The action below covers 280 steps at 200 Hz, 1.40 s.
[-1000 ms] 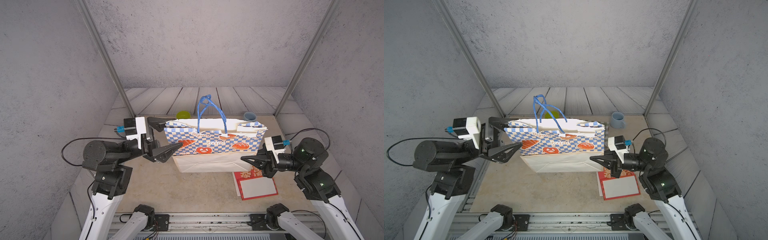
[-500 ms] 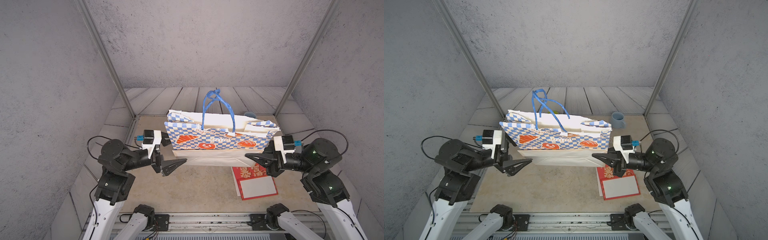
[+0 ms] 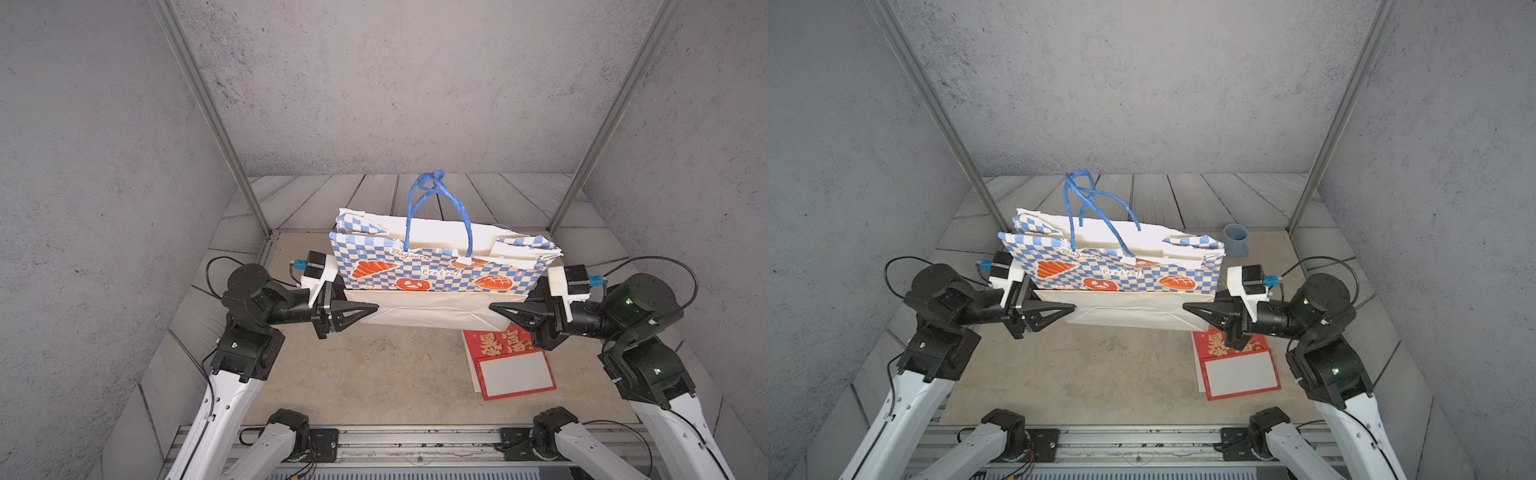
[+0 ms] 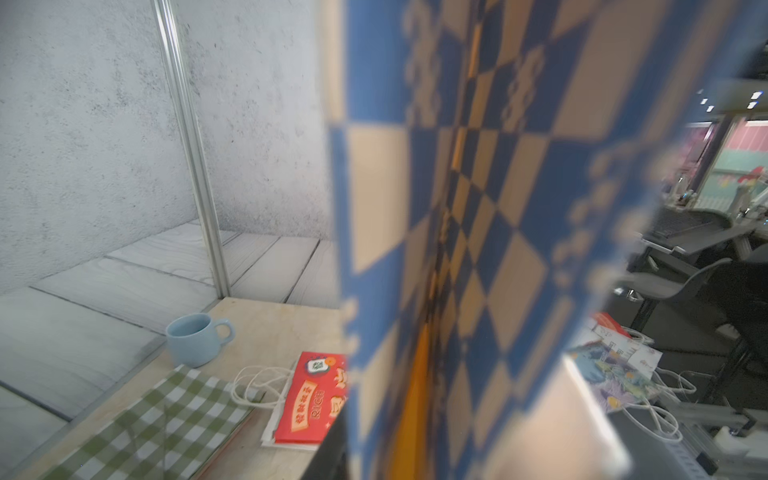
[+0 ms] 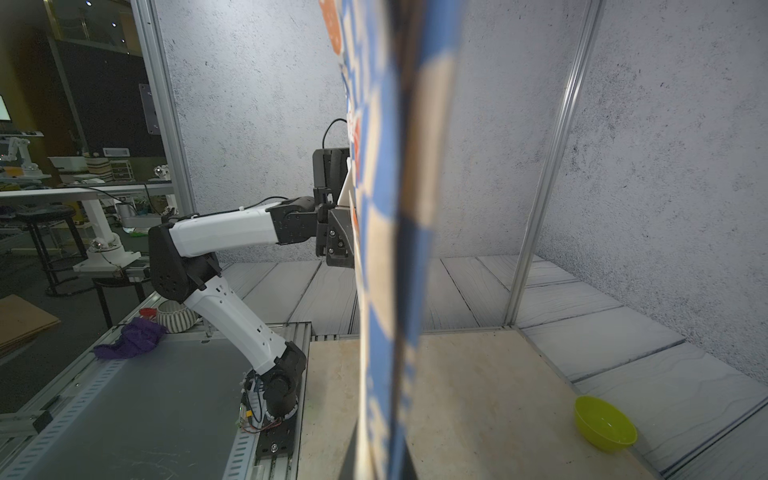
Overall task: Put away the paper bag
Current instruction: Press the paper bag at the center of the board.
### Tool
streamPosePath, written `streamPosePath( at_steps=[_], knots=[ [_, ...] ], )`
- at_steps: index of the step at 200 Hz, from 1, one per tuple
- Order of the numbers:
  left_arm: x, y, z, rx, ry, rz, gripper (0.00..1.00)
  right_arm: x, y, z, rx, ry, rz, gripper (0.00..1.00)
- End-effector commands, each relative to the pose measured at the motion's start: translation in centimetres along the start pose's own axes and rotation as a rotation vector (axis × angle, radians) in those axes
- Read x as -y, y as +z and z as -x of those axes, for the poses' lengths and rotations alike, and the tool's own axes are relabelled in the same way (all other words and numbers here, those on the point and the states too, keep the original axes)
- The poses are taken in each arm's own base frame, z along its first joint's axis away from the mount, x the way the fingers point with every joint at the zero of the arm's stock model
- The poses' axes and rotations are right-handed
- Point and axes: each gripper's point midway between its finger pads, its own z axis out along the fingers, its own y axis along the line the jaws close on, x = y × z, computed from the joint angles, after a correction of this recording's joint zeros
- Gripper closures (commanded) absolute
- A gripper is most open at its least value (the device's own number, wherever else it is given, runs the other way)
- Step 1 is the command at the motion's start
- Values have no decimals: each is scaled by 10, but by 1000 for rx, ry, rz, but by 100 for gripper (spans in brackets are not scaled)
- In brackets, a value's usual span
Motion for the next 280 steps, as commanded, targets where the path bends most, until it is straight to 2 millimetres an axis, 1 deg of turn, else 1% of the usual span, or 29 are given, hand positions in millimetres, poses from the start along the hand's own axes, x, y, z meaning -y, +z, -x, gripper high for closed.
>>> streamPosePath(
  at_steps=[1,8,20,57,60,65,73,86,92,98,112,129,147,168,185,205,253,259,270,280],
  knots=[
    [10,0,7,10,42,-36,88,-4,0,13,23,-26,19,100],
    [11,0,7,11,39,-39,93,-4,0,13,22,-26,19,100],
    [11,0,8,12,38,-40,100,-3,0,13,21,-28,18,100],
    [9,0,5,9,25,-34,100,-2,0,14,25,-31,17,100],
    [9,0,4,8,20,-31,97,-3,0,14,24,-29,20,100],
    [8,0,3,6,15,-28,89,-3,1,14,23,-28,22,100],
    [6,0,0,0,-3,-25,72,-4,0,14,22,-27,24,100],
    [5,1,-6,-7,-26,-34,54,-5,0,15,20,-29,23,100],
    [4,1,-9,-10,-36,-33,49,-5,0,16,22,-32,22,100],
    [4,1,-12,-11,-43,-33,47,-5,0,16,22,-33,23,100],
    [3,2,-19,-11,-49,-37,46,-3,0,16,22,-31,19,100],
    [0,4,-27,-18,-73,-45,50,-2,0,15,22,-32,17,100],
    [-1,5,-32,-25,-91,-55,59,-2,0,16,23,-37,12,100],
    [-1,6,-32,-23,-83,-57,72,-1,1,14,21,-26,15,100],
    [-1,6,-32,-23,-86,-57,87,-2,0,13,20,-27,15,100],
    [-3,7,-30,-24,-102,-57,100,-2,1,13,20,-27,14,100],
    [-4,7,-30,-25,-103,-53,100,-1,0,13,18,-29,11,100],
    [-5,7,-30,-26,-108,-47,92,-1,1,13,17,-29,9,100],
    [-7,7,-34,-32,-116,-33,70,-1,0,13,18,-30,7,100],
    [-7,7,-38,-37,-123,-33,58,-1,0,13,17,-29,7,100]
  ],
)
